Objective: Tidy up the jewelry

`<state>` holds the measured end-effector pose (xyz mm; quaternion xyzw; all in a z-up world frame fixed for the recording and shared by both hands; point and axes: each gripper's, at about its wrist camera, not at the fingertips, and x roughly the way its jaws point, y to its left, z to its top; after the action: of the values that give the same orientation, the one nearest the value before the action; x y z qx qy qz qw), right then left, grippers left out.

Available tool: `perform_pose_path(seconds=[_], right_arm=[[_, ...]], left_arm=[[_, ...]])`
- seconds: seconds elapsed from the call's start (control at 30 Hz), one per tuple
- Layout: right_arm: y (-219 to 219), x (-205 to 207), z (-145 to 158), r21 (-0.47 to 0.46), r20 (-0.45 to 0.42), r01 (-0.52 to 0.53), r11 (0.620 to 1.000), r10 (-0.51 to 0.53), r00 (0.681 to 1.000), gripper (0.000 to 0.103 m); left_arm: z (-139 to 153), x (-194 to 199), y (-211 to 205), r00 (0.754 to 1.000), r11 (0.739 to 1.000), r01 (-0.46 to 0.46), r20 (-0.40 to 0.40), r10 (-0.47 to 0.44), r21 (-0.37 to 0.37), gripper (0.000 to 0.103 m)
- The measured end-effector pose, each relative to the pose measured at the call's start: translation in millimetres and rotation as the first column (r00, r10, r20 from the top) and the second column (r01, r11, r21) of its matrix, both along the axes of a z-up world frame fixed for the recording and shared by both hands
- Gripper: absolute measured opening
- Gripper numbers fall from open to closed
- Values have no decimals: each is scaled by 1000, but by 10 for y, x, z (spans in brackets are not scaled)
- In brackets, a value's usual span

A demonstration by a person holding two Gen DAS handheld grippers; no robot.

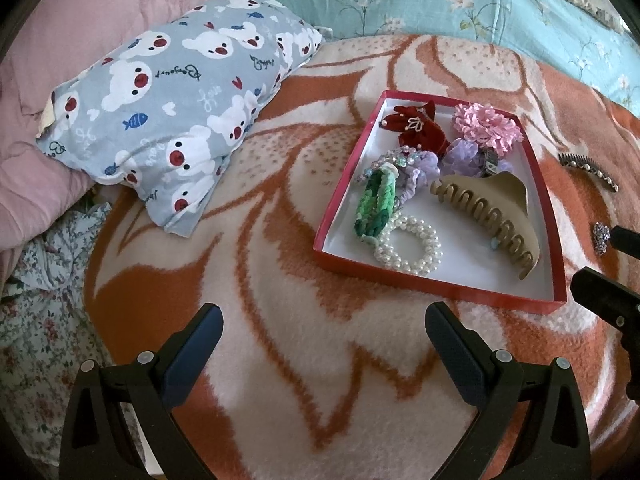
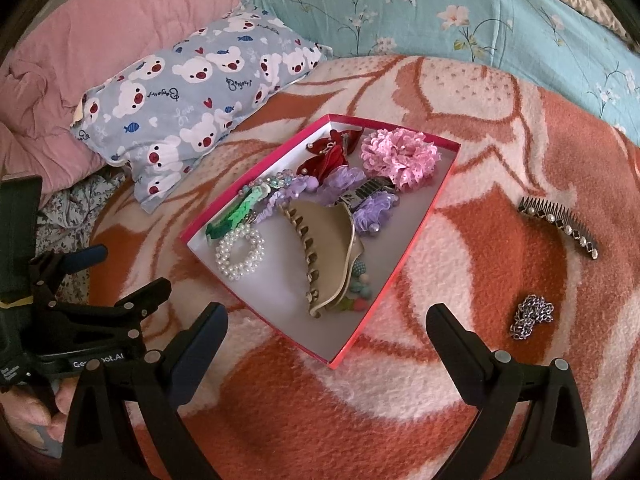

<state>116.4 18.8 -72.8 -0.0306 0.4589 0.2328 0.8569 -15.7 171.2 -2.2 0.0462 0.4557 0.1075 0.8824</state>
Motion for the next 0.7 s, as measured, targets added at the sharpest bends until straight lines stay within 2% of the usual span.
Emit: perform_pose_path(seconds=[0.7], right_arm=[[-21, -2, 24, -1, 1, 5, 1000, -5, 1000, 100]], left_arm=[[23, 7, -8, 1000, 1000, 11, 7, -11, -5, 102]])
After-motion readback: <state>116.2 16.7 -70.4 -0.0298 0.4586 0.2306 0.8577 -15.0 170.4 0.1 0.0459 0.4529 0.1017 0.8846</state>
